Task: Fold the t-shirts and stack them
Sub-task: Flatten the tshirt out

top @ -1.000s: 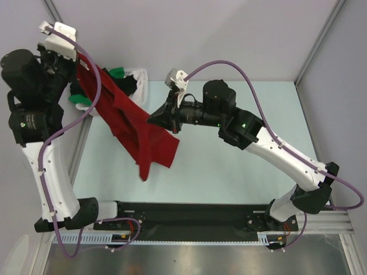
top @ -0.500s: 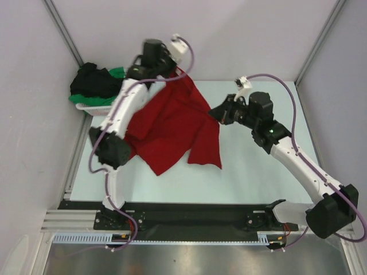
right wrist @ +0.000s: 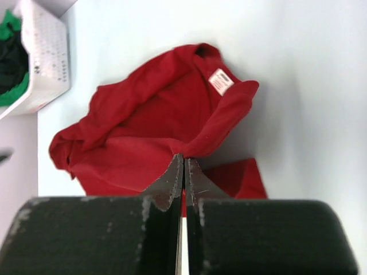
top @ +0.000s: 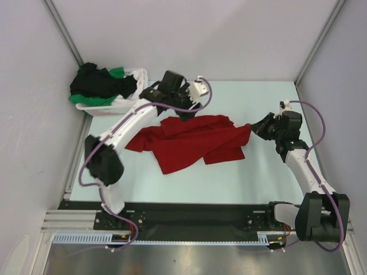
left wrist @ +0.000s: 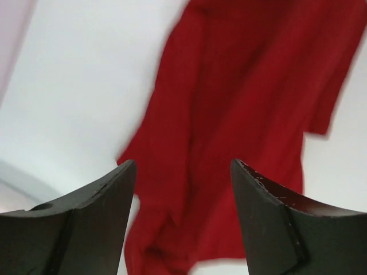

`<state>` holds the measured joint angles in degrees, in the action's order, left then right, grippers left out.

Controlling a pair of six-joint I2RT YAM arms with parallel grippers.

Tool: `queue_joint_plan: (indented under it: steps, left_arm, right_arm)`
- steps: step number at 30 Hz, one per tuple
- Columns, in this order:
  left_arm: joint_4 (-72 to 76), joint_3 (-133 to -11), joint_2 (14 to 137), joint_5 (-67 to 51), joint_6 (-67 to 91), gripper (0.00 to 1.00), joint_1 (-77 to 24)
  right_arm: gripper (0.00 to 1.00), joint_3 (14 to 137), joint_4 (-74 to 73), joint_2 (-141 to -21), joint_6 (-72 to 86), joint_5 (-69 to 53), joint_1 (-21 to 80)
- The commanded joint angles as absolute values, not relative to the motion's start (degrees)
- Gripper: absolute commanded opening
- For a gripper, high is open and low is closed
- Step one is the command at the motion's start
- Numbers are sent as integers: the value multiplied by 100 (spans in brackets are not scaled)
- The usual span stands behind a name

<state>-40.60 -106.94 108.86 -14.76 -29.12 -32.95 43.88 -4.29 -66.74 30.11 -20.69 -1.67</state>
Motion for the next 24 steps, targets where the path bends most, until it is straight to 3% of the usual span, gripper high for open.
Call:
queue_joint_plan:
  steps: [1,7,14,19,21,24]
  left_arm:
    - [-4210,-9268,9705,-1601,-3215,72,-3208]
    - [-3701,-6412,8676,-1020,-3313,73,-3313]
    - [-3007,-5345,8665,-624,-3278,77,-4068]
    - [-2646,-5230,9026,-545,-3129,75,-4184]
    - [-2610,-5212,9131,-641,-3094,70,-4184]
    - [-2601,-5194,9237,-633,-3085,41,-4184]
  right_arm:
    - [0,4289,-79,-6688,2997,-2180,-448]
    - [0,4149,-53,-6688,2979,-2276,-650]
    - [0,4131,105,-6724,3050,-2338,-650]
    - [0,4096,27,-6592,3024,-2338,-650]
    - [0,4096,26,-6566,2988,-2285,-650]
    - [0,4122,35,-6530,2971,-2259,-650]
